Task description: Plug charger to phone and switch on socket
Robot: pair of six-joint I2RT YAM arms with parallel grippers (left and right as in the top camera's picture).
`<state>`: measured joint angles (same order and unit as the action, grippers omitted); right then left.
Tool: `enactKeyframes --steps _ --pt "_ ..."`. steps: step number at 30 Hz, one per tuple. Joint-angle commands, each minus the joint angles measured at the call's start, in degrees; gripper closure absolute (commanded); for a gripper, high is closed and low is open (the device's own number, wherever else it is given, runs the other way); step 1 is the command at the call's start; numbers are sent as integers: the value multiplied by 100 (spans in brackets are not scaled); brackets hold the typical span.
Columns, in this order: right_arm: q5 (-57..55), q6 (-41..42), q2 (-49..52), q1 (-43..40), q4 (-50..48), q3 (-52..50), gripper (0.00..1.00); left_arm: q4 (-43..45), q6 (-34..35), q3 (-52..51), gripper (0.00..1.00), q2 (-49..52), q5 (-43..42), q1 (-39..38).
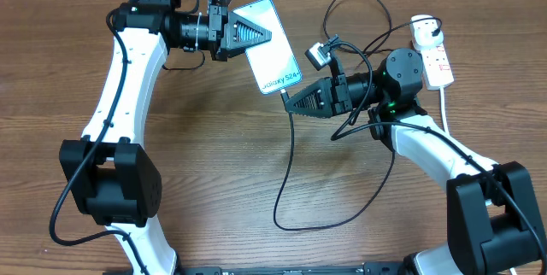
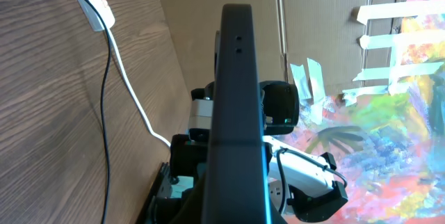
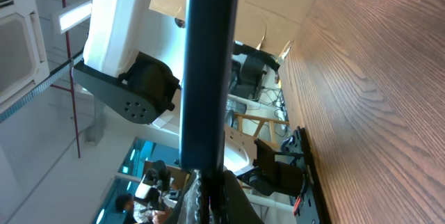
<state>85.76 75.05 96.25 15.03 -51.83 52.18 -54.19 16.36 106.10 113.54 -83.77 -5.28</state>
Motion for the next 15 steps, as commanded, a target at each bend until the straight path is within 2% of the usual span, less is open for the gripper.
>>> enactKeyframes --steps 1,15 --pt "-37 42 -131 -59 -42 157 96 7 35 4 96 -35 -177 -26" --pt "-39 131 -131 -59 -66 157 96 7 35 4 96 -35 -155 -26"
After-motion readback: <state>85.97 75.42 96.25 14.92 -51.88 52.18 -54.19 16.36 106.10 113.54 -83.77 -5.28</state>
